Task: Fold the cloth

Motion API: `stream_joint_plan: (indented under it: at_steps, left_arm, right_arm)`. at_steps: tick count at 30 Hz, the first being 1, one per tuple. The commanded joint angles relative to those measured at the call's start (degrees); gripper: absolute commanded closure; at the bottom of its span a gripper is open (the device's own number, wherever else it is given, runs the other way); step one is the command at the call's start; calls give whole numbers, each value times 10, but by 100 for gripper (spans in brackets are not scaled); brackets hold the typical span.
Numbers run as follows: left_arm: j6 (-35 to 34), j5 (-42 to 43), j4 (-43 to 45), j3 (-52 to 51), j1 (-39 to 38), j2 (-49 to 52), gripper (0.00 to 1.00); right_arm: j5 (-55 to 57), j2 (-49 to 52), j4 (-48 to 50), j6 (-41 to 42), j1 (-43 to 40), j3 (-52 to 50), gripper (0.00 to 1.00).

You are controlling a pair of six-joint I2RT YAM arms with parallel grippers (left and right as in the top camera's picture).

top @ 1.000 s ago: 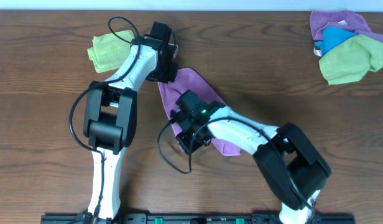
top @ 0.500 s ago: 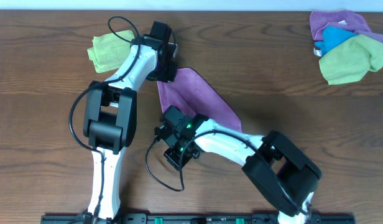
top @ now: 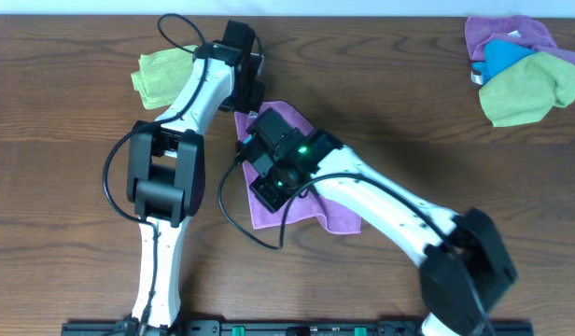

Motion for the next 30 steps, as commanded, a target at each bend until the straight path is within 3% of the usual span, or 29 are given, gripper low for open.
stream_joint_plan:
  at_steps: [1,16,26,30]
  left_arm:
    - [0,-11,-6,9,13,10,94]
    - [0,45,-49,70,25,7,94]
    - [6,155,-125,120,22,-14,94]
    - [21,159,-159,120,9,-15,94]
  right_arm:
    - [62,-20,-24,-14,-17,7,99]
    - [113,-19,-87,22,-89,-81,98]
    - [118,-19,13,37,-130,-137,99]
    - [117,-17,50,31,-165,-137,99]
